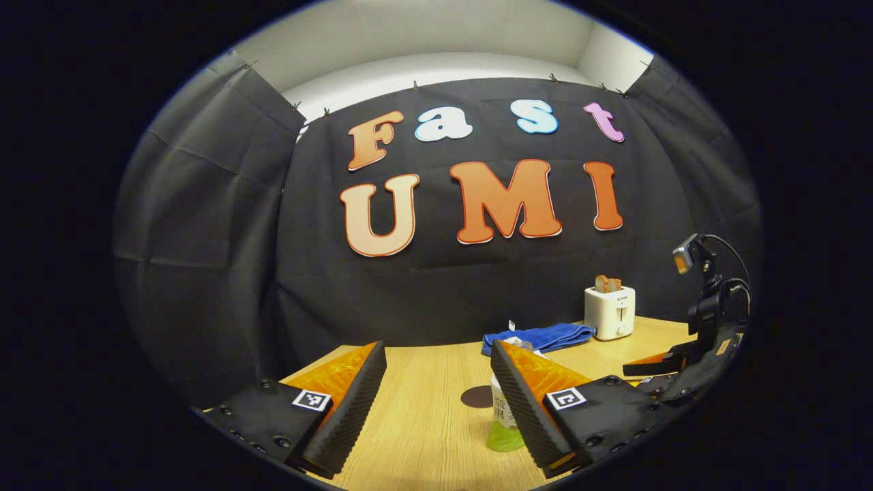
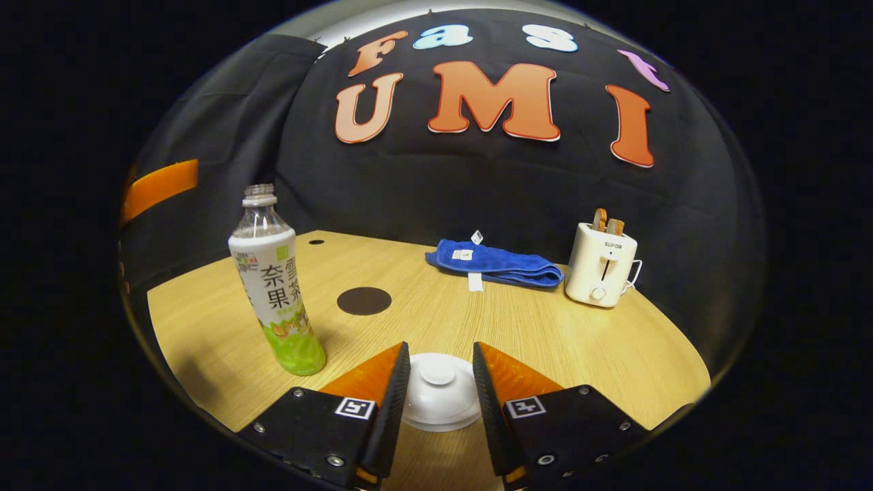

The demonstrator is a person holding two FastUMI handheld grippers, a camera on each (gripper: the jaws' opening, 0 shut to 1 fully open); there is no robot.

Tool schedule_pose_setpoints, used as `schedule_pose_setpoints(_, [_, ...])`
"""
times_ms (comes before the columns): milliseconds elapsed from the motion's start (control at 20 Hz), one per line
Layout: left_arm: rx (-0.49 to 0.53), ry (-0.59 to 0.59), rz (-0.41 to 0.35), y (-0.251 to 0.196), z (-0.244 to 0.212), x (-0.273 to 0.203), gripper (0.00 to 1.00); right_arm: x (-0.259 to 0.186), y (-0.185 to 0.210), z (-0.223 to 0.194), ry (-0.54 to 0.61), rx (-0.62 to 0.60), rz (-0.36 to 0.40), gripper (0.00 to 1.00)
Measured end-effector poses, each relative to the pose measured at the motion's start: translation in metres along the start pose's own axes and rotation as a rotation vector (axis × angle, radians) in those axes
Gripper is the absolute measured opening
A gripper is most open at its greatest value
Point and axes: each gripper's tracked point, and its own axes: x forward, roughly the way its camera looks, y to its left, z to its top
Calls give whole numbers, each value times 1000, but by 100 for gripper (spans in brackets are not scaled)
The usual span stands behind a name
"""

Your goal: Open the teacup lid with one hand, grasp the water bottle and pour water into the teacup with the other hand; after pouring, place the water bottle on the coaster and then close the teacup lid.

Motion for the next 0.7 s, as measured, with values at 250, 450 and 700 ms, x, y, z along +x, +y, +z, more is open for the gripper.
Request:
schedule_pose_setpoints(250, [5, 11, -8, -3, -7, 9, 99, 5, 0, -2, 31, 47, 2, 37])
schedule_pose_setpoints(450, [0, 27, -23, -10, -15, 13, 99, 5, 1, -1, 32, 52, 19, 26])
schedule_pose_setpoints(700, [-30, 86, -115, -44, -44, 14, 96, 2, -3, 3, 5, 72, 26, 24])
